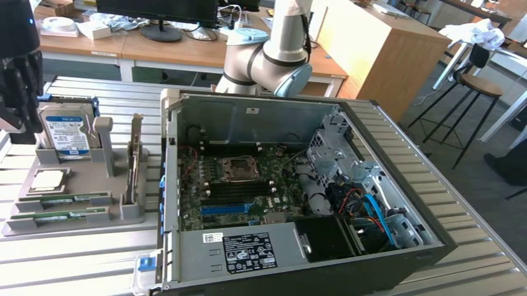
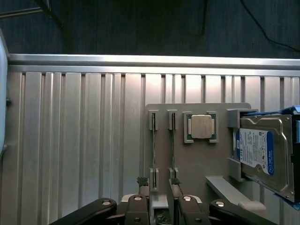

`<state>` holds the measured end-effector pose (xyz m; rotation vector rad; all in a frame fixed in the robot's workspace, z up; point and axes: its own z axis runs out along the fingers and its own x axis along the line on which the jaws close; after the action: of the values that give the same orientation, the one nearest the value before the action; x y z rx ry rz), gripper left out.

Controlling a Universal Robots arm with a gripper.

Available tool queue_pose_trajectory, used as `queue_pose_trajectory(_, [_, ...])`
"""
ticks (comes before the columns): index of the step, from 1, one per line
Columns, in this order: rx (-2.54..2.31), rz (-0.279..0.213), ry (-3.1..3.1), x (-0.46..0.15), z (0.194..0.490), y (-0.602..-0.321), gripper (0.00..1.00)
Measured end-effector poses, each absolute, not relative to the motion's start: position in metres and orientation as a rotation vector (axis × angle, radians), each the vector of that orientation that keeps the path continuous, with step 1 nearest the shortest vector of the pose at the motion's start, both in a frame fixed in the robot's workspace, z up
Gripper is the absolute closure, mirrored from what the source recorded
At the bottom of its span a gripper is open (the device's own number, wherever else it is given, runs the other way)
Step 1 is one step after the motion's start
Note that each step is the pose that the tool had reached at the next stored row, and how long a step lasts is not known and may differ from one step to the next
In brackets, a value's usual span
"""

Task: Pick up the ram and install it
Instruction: 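Pick up the ram and move it above insertion slot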

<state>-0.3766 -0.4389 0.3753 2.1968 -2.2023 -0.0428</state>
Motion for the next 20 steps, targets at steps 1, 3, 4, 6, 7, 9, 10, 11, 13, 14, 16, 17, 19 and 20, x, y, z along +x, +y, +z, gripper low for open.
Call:
queue_pose_trajectory(1, [2.197,-0.043,-2.202,-0.377,0.374,-0.439,0.7])
queue_pose_trajectory(3, [2.197,-0.043,-2.202,-0.377,0.37,-0.439,0.7])
queue_pose_trajectory(4, [2.197,-0.043,-2.202,-0.377,0.369,-0.439,0.7])
queue_pose_trajectory(6, [2.198,-0.043,-2.201,-0.377,0.366,-0.439,0.7])
queue_pose_trajectory(7, [2.198,-0.043,-2.201,-0.377,0.365,-0.439,0.7])
queue_pose_trajectory(9, [2.199,-0.043,-2.201,-0.377,0.362,-0.439,0.7])
queue_pose_trajectory(10, [2.199,-0.043,-2.2,-0.377,0.361,-0.439,0.7])
queue_pose_trajectory(11, [2.2,-0.044,-2.2,-0.377,0.36,-0.439,0.7])
queue_pose_trajectory(13, [2.203,-0.046,-2.199,-0.377,0.358,-0.439,0.7])
queue_pose_trajectory(14, [2.204,-0.047,-2.198,-0.377,0.357,-0.439,0.7])
queue_pose_trajectory(16, [2.207,-0.049,-2.198,-0.377,0.354,-0.439,0.7])
queue_pose_trajectory(17, [2.208,-0.05,-2.198,-0.377,0.353,-0.439,0.7])
queue_pose_trajectory(19, [2.209,-0.051,-2.197,-0.377,0.349,-0.439,0.7])
queue_pose_trajectory(20, [2.21,-0.051,-2.197,-0.377,0.348,-0.439,0.7])
